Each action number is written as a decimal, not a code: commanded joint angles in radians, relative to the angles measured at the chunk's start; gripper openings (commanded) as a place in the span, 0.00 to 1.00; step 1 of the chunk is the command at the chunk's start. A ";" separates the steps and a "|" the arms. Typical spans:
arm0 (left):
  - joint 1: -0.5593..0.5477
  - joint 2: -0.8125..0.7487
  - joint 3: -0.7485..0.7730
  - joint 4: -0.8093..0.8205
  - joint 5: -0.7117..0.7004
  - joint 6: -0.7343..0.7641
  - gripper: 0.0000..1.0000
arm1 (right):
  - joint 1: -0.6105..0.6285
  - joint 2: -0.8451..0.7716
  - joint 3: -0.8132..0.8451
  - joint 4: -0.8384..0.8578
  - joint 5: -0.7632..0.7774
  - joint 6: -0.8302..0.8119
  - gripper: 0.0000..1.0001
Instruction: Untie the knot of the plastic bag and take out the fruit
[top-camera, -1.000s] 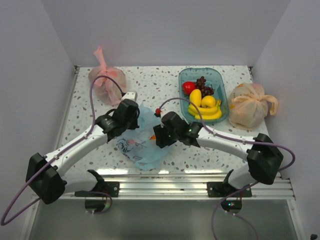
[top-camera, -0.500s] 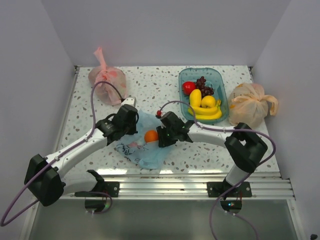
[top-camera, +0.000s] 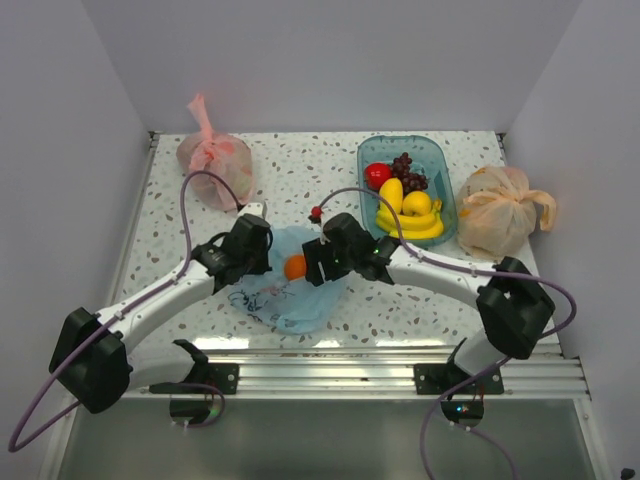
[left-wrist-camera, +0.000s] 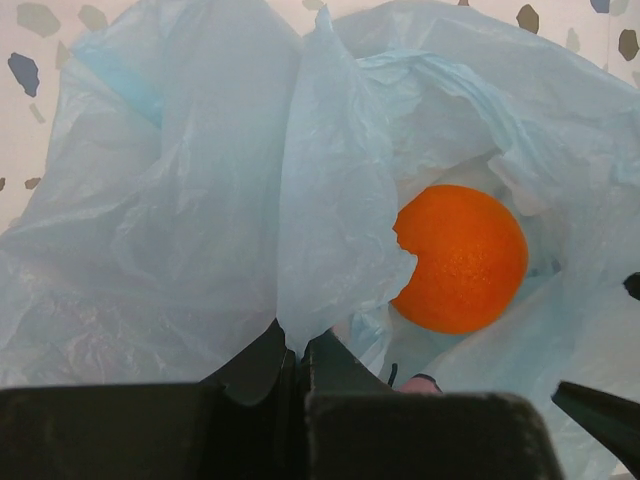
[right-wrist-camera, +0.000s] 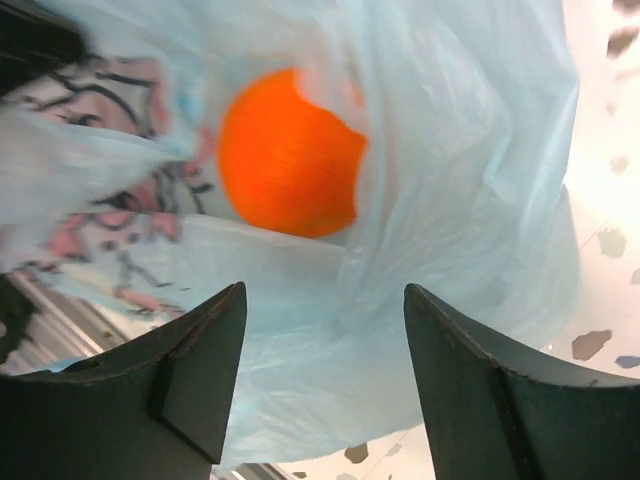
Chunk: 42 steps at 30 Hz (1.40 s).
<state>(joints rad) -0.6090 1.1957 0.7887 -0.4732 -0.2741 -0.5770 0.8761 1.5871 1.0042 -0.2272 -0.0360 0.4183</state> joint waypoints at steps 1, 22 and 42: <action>0.006 0.005 -0.008 0.064 0.026 -0.026 0.01 | 0.018 -0.093 0.098 -0.015 0.031 -0.075 0.68; 0.006 -0.021 -0.003 0.035 0.023 -0.029 0.01 | 0.046 0.211 0.217 0.046 0.001 -0.226 0.73; 0.006 -0.064 -0.051 0.027 0.001 -0.026 0.01 | 0.046 0.182 0.206 0.068 -0.108 -0.269 0.74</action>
<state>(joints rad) -0.6086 1.1633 0.7383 -0.4610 -0.2539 -0.5915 0.9222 1.8606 1.2209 -0.1761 -0.1219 0.1642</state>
